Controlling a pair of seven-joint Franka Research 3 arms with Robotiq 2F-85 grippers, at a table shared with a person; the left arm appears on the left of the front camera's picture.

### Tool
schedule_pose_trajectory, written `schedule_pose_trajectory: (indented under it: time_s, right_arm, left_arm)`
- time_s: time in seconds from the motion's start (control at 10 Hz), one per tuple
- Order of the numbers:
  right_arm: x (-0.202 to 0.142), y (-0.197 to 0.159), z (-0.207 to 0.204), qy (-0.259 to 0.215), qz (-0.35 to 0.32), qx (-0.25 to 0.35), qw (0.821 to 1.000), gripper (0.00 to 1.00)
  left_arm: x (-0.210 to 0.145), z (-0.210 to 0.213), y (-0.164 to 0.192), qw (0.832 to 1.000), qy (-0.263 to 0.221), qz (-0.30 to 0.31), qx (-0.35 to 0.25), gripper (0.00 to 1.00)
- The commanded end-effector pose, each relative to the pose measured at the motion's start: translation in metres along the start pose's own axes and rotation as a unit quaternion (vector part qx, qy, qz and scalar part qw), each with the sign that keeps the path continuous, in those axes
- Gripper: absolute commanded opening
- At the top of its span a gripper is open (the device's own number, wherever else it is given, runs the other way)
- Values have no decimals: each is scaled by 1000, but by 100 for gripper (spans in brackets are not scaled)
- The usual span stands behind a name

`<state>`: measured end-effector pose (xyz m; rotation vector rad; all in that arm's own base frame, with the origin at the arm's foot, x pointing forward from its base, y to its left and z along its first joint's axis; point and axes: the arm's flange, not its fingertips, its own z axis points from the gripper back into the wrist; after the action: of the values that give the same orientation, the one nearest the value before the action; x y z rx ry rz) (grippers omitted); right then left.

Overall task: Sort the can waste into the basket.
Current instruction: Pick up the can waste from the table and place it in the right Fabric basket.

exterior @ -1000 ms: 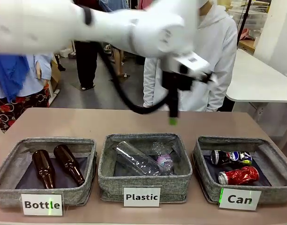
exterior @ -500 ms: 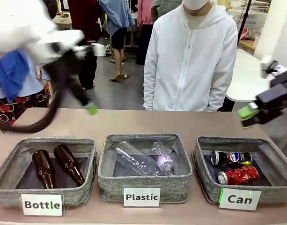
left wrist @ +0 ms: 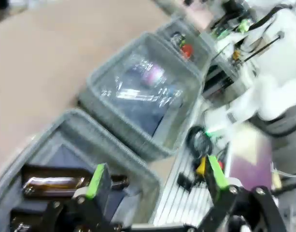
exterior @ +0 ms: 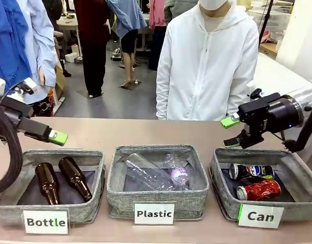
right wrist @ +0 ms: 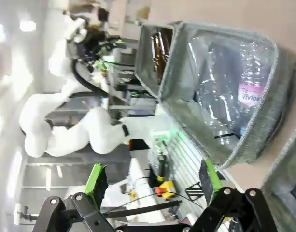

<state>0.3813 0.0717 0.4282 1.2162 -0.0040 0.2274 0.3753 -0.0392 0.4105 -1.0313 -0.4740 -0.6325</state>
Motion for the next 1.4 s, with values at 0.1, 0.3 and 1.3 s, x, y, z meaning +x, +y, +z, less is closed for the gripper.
schedule_pose_trajectory:
  time_s: [0.1, 0.3, 1.3]
  right_arm:
    - [3, -37, 24, -57, -88, 78, 991, 100]
    - [-8, -67, 77, -106, -114, 82, 984, 100]
    - [0, -48, 30, -49, -80, 62, 994, 100]
  left_arm:
    - [1, 9, 47, 970, -188, 38, -150, 100]
    - [-15, 6, 66, 973, -176, 82, -127, 100]
    - [-4, 16, 45, 974, -178, 47, -130, 100]
